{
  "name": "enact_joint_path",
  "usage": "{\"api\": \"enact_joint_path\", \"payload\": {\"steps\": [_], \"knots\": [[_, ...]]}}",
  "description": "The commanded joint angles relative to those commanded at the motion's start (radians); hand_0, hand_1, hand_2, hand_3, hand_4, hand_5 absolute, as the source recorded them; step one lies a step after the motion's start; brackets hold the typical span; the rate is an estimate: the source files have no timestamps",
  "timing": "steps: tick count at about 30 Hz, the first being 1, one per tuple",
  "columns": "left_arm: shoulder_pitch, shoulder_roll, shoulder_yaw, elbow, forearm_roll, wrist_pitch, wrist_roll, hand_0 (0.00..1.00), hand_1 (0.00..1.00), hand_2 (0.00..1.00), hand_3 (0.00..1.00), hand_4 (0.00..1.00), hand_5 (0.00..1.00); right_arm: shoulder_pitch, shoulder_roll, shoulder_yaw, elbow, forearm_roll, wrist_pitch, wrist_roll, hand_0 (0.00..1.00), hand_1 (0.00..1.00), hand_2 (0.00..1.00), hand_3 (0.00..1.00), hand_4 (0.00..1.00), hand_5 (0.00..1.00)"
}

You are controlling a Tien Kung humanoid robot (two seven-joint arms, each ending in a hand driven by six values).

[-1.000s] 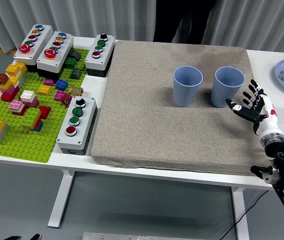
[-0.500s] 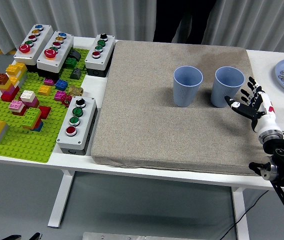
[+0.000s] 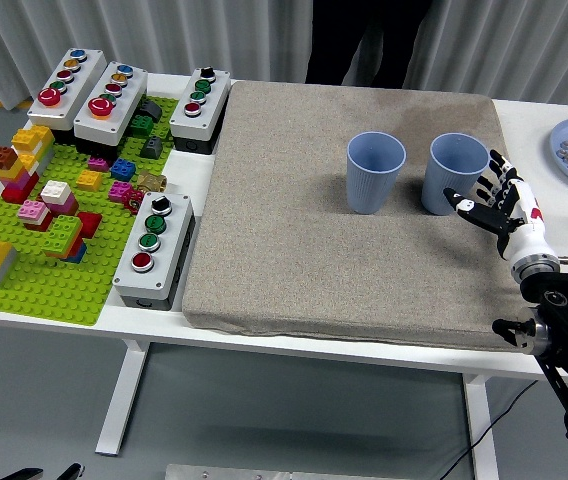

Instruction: Pick cup pour cup place

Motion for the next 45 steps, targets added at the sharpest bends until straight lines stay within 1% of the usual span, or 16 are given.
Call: {"api": "enact_joint_path", "payload": {"steps": [22,45], "knots": [[0.002,0.001,0.002,0.000,0.001,0.001,0.000,0.763,0.783,0.829,0.715,0.506,0.989,0.007,0.011,-0.012,-0.019,0.001,-0.002,-0.001,0.922,0.887,0.998,0.956,0.843,0.193],[-0.005,0.000,0.010,0.000,-0.009,0.001,-0.003,0.763,0.783,0.829,0.715,0.507,0.987,0.042,0.026,-0.019,-0.065,0.006,0.001,0.002,0.922,0.887,0.998,0.956,0.848,0.191]]}}
